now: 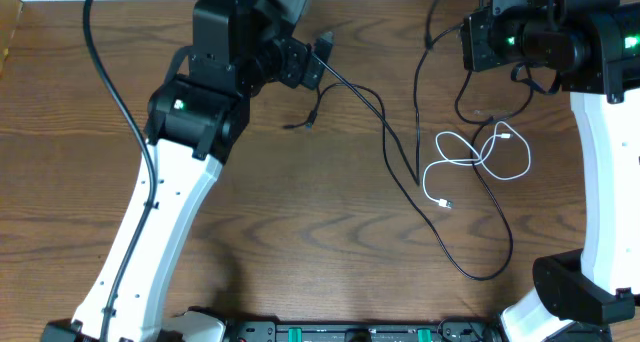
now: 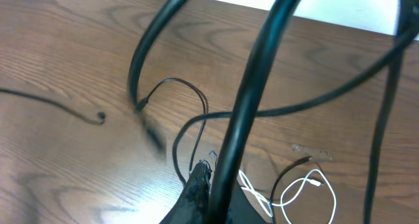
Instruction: Untangle cables
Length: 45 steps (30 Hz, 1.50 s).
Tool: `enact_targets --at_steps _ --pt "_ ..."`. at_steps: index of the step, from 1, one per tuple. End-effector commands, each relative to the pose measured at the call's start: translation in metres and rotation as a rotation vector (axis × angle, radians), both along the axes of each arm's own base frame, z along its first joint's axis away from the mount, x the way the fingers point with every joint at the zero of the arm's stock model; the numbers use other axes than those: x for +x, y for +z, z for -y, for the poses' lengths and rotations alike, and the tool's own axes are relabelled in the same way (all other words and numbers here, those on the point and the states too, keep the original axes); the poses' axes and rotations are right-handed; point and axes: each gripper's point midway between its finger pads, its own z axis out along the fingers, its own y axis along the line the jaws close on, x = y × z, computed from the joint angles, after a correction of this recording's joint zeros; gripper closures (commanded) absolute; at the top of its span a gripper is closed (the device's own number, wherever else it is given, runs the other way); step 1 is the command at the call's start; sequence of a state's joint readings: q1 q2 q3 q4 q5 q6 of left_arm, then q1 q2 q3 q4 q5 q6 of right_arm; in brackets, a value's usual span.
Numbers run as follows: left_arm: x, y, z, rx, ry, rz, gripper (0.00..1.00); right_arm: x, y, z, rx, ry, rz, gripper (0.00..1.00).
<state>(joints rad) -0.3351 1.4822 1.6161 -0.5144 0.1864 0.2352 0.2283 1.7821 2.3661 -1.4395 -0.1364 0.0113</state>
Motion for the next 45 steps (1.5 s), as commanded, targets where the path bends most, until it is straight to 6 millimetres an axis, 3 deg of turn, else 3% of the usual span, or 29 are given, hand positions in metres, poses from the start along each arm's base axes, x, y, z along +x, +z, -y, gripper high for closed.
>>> enact_targets --at_steps 1,5,12,21,29,38,45 --pt "-0.020 0.039 0.002 -0.025 -0.040 0.092 0.00 -0.001 0.000 -0.006 0.001 0.042 0.004 0.99" --pt "-0.018 0.042 -0.012 0.004 0.031 0.106 0.00 -0.001 0.000 -0.006 0.001 0.042 0.003 0.99" --pt "-0.024 0.043 -0.002 -0.022 -0.028 0.097 0.01 -0.002 0.000 -0.010 0.016 0.056 0.000 0.99" --pt "-0.026 0.049 -0.003 -0.025 -0.025 0.116 0.01 -0.021 0.001 -0.053 0.067 0.197 -0.023 0.99" --pt "-0.017 0.048 -0.022 0.064 0.054 0.153 0.01 -0.049 -0.002 -0.098 0.050 0.355 -0.033 0.99" --pt "0.009 0.034 -0.060 0.081 0.181 0.120 0.01 -0.050 -0.002 -0.099 0.045 0.364 -0.032 0.99" --pt "0.023 0.011 -0.057 0.069 0.187 0.058 0.01 -0.048 0.000 -0.099 0.045 0.361 -0.020 0.99"
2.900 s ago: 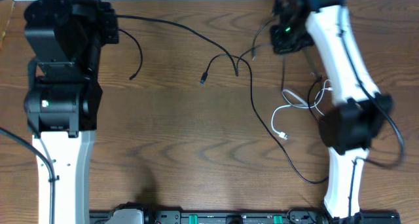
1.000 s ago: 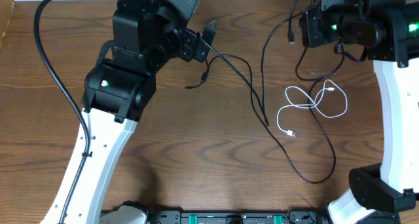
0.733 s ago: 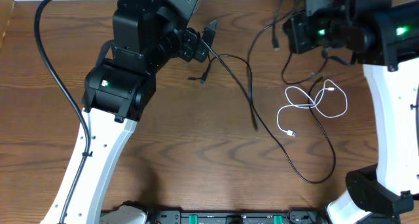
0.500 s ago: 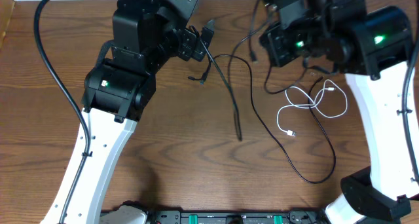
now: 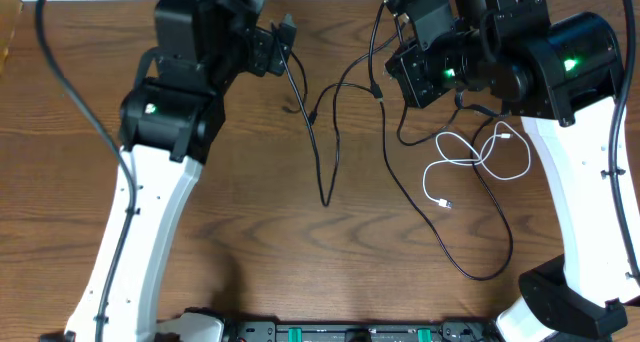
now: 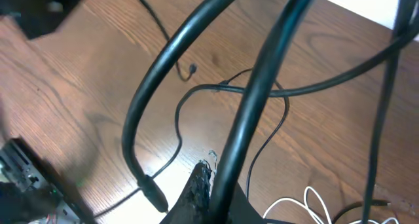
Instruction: Untangle cables
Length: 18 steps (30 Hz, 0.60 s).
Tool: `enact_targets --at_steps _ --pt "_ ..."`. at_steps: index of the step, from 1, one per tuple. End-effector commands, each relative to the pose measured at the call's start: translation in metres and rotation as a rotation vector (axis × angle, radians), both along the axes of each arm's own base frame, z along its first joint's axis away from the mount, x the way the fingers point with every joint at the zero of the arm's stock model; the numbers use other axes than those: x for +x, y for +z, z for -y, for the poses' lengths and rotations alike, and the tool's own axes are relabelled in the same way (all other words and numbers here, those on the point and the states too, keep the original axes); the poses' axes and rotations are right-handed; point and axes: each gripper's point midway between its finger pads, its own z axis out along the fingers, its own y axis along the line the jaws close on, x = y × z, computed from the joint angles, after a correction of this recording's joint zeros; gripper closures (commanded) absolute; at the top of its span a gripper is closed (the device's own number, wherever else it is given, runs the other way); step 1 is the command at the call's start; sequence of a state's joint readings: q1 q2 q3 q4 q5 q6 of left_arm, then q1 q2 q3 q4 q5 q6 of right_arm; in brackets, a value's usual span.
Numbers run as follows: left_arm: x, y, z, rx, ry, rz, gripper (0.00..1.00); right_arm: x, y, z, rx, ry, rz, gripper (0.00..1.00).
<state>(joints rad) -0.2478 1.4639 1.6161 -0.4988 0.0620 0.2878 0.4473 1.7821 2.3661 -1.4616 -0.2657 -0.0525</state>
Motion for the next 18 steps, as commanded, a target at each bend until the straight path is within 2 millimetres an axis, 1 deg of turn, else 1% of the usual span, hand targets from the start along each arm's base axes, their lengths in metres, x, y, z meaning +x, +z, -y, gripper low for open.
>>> enact_targets --at_steps 1,7,12,16,18 --pt "0.007 -0.002 0.002 -0.018 0.011 -0.011 0.01 0.002 0.000 0.000 -0.006 0.011 0.009 0.99" --pt "0.007 -0.007 0.001 0.014 0.000 -0.021 0.01 0.004 0.000 0.003 -0.005 0.002 0.009 0.99" --pt "0.001 -0.019 -0.001 0.109 -0.043 -0.055 0.01 0.006 0.000 0.007 -0.005 -0.009 0.008 0.99" --pt "-0.010 -0.036 -0.003 0.170 -0.071 -0.124 0.01 0.008 0.000 0.009 -0.004 -0.015 0.011 0.99" --pt "-0.013 -0.042 -0.004 0.203 -0.089 -0.142 0.01 0.008 0.000 0.009 -0.004 -0.016 0.012 0.99"
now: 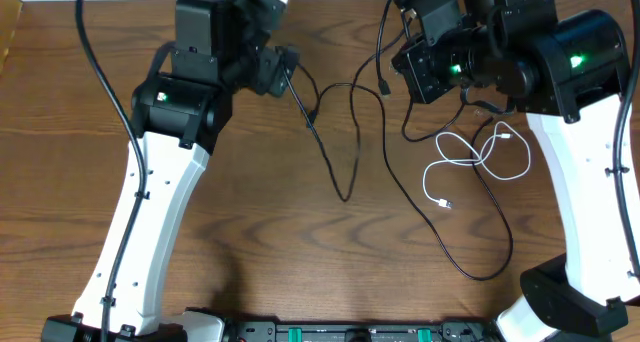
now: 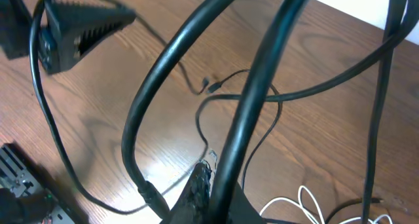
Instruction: Untangle cables
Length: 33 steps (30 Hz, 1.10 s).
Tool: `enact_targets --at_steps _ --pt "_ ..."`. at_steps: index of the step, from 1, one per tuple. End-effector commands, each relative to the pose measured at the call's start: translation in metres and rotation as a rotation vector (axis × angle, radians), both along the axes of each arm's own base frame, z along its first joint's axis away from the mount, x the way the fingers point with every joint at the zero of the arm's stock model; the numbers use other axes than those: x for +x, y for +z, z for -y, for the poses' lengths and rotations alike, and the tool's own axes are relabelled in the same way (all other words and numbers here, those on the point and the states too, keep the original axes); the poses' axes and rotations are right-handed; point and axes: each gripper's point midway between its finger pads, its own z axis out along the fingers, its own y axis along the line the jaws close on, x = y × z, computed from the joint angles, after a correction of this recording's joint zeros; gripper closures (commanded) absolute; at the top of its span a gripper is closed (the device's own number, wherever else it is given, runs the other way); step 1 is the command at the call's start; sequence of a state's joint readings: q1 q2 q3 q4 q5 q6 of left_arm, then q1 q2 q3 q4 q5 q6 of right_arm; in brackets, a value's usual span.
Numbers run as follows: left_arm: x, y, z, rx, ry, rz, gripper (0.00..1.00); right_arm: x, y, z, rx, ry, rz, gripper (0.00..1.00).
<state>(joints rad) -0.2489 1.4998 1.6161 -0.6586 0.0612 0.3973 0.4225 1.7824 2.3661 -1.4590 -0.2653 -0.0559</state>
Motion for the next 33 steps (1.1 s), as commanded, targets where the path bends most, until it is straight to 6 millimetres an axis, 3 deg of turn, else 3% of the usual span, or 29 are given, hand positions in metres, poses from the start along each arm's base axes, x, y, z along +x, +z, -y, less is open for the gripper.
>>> enact_targets --at_steps 1,4,9,13,19,24,33 --pt "-0.004 0.003 -0.004 0.092 -0.051 0.010 0.01 0.002 0.000 0.001 -0.005 0.009 0.009 0.99" --pt "-0.009 -0.005 -0.017 0.161 -0.012 -0.026 0.01 0.002 0.000 0.001 -0.006 0.012 0.011 0.99" --pt "-0.035 -0.034 -0.025 0.206 -0.021 -0.183 0.01 0.004 0.002 0.000 -0.002 0.012 0.022 0.99" --pt "-0.039 -0.033 -0.021 0.198 -0.049 -0.185 0.01 0.004 0.002 0.000 -0.002 0.012 0.022 0.99" --pt "-0.068 -0.055 -0.019 0.189 -0.101 -0.329 0.01 0.004 0.001 0.000 -0.003 0.012 0.020 0.99" --pt "-0.075 -0.059 -0.019 0.191 -0.108 -0.365 0.01 0.005 0.001 0.000 -0.005 0.010 0.023 0.99" --pt "-0.131 -0.082 -0.014 0.148 -0.183 -0.608 0.01 0.008 0.003 0.001 -0.006 0.003 0.040 0.99"
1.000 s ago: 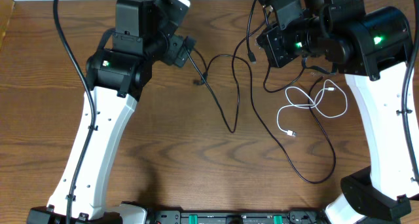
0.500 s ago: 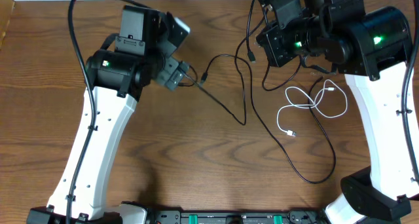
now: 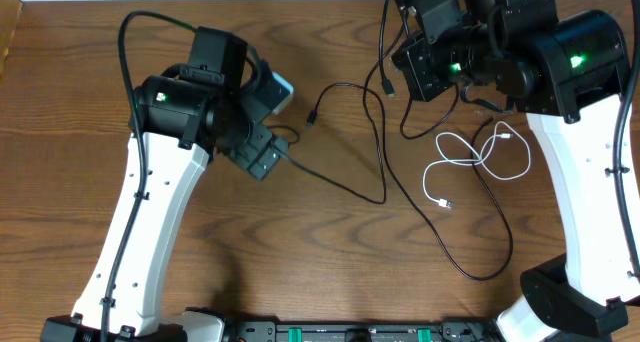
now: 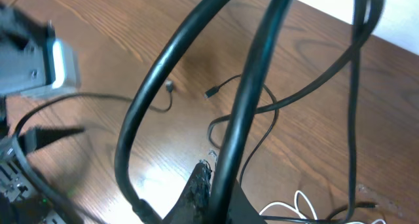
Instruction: Untangle cables
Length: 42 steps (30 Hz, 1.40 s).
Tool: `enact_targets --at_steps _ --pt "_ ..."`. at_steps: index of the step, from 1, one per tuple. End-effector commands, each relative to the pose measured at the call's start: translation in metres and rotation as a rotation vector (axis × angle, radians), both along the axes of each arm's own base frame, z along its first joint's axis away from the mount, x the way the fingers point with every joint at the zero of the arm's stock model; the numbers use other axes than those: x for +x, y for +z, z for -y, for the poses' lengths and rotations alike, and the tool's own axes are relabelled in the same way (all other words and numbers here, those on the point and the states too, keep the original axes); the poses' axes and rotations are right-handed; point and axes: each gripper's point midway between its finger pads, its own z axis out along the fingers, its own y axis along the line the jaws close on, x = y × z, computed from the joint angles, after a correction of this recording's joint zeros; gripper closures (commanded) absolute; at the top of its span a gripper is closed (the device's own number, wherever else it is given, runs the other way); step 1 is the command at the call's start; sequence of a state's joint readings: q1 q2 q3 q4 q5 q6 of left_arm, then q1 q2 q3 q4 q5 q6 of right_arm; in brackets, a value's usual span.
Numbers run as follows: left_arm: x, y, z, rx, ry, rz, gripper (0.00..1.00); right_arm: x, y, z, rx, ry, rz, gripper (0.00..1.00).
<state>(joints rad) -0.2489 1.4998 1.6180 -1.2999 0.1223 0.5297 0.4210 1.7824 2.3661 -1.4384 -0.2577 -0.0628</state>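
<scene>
A thin black cable (image 3: 340, 185) runs from my left gripper (image 3: 268, 154), which is shut on it, right to a bend and up toward my right gripper (image 3: 393, 64). Its loose plug end (image 3: 313, 116) lies on the wood between the arms and shows in the right wrist view too (image 4: 213, 92). In that view my right gripper (image 4: 203, 179) looks shut, with a thin black strand at its tip, half hidden behind the arm's own thick cables. A coiled white cable (image 3: 478, 158) lies at the right, crossed by a second long black cable (image 3: 470, 275).
The brown wooden table (image 3: 250, 262) carries everything. The left arm's white link (image 3: 140, 232) slants across the left side. The right arm's white link (image 3: 590, 202) stands along the right edge. A black rail (image 3: 330, 332) runs along the front edge.
My left gripper has moved from the upper middle down and to the left, with the black cable in it. The cable's hanging loop now lies stretched out to the right. The right arm has hardly moved.
First my left gripper held the black cable near the top middle, with the right arm far right. Then the right arm stood near the centre and the cable hung in a loop between both grippers. Now the left gripper is lower left and the cable lies spread out.
</scene>
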Motion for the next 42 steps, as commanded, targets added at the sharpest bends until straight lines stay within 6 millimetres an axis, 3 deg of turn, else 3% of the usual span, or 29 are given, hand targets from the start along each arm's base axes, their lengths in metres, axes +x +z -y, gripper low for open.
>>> enact_targets --at_steps 1,5,10,14,17,23,25,29,31,34,37,39,42 --pt "-0.009 0.006 0.006 -0.043 -0.012 -0.024 0.02 0.004 0.001 0.000 -0.005 0.004 0.019 0.99" --pt "-0.025 0.002 0.002 -0.029 0.002 -0.092 0.01 0.005 0.002 0.000 -0.006 0.009 0.028 0.99" --pt "-0.007 0.004 -0.015 0.067 0.045 -0.012 0.01 0.007 0.003 -0.001 -0.006 0.014 0.040 0.99" --pt "0.003 0.006 -0.014 0.064 0.060 0.023 0.02 0.007 0.004 -0.001 -0.008 0.018 0.044 0.99" --pt "0.018 0.007 -0.004 0.050 -0.056 0.081 0.02 0.008 0.005 -0.001 -0.006 0.021 0.052 0.99" --pt "0.009 0.001 0.037 -0.110 -0.386 0.049 0.03 0.009 0.005 -0.001 -0.007 0.022 0.056 0.99" --pt "0.032 -0.004 0.034 -0.092 -0.340 0.090 0.02 0.009 0.006 -0.002 -0.007 0.022 0.058 0.99" --pt "0.109 -0.006 0.008 0.038 -0.075 0.280 0.02 0.011 0.007 -0.001 -0.004 0.018 0.066 0.99" --pt "0.124 -0.003 0.009 0.041 -0.067 0.331 0.02 0.012 0.007 0.000 -0.004 0.014 0.068 0.99" --pt "0.152 0.009 0.012 0.027 -0.047 0.445 0.01 0.014 0.007 0.003 -0.008 0.005 0.069 0.99" --pt "0.201 0.035 -0.004 0.069 0.110 0.650 0.07 0.014 0.007 0.004 -0.009 0.002 0.068 0.99" --pt "0.207 0.028 -0.004 0.179 0.004 0.663 0.07 0.014 0.007 0.004 -0.009 0.002 0.068 0.99" --pt "0.220 0.012 -0.032 0.459 -0.003 0.652 0.02 0.015 0.008 0.005 -0.008 0.000 0.072 0.99"
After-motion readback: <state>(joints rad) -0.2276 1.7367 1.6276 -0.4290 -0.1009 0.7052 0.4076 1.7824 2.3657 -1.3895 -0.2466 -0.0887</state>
